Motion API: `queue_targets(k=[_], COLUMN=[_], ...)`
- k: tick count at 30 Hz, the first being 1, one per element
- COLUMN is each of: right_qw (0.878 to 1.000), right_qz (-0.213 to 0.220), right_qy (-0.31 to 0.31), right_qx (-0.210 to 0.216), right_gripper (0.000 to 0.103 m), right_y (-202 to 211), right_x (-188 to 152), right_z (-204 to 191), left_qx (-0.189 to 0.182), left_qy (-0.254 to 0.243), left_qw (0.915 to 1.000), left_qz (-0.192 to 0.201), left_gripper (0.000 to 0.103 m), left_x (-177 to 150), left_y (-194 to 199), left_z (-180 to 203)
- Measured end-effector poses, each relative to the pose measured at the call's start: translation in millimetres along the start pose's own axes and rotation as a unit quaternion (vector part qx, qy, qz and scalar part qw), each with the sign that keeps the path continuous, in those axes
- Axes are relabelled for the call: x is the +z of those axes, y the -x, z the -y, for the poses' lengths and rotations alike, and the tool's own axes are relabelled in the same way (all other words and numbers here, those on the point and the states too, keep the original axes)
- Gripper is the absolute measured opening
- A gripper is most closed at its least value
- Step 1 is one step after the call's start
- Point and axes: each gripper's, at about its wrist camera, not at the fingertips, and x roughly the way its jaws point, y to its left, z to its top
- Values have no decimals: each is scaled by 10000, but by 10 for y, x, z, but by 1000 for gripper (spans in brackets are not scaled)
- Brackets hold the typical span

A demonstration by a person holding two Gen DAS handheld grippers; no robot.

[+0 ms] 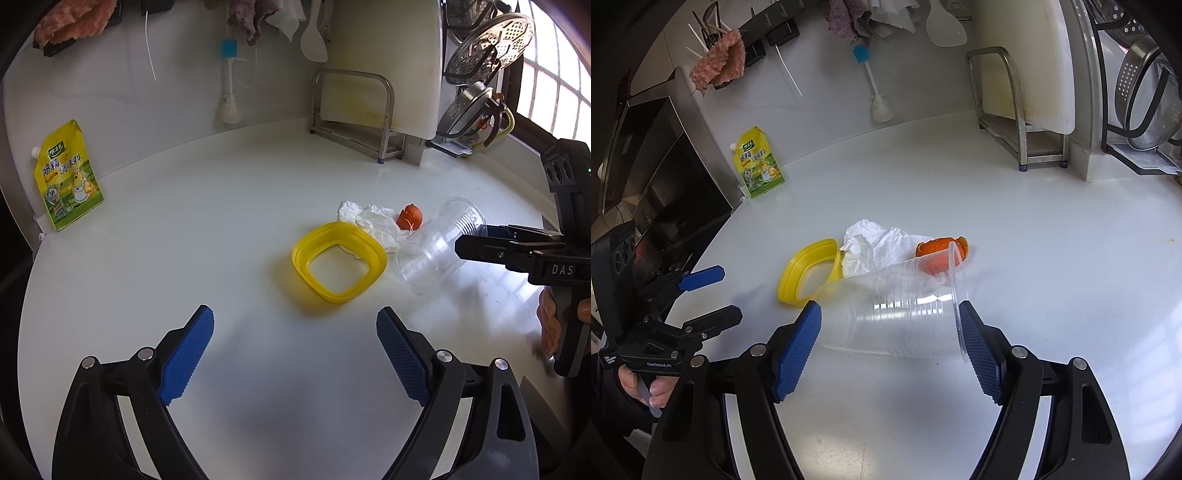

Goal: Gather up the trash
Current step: 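Grasp the clear plastic cup rim with the right tool while the left tool grasps the yellow lid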

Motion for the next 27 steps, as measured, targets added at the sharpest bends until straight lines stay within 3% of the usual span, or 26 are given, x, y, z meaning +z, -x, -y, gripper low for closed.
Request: queue_targets(k=[3, 10, 20, 27], right_qw=[9998, 9999, 9924, 9855], right_qz=[-92, 100, 982, 1249], right_qy=[-57, 12, -430, -939], right_qx=[193, 119, -603, -660], right_gripper=[36, 4, 4, 4], right_y=[-25, 70, 567, 718], right_x=[-27, -109, -278, -326], right_z=[-51, -255, -211, 73], left_qx=[24, 80, 31, 29], left_qy=[-3, 12, 141, 297], left_qw=[10000, 10000, 9998, 9983], left_qz=[10, 27, -167, -500], left_gripper=[88, 88, 88, 90], left_x=[3, 5, 59, 197], left_y=[7, 28, -127, -404], left_z=[-2, -3, 110, 263])
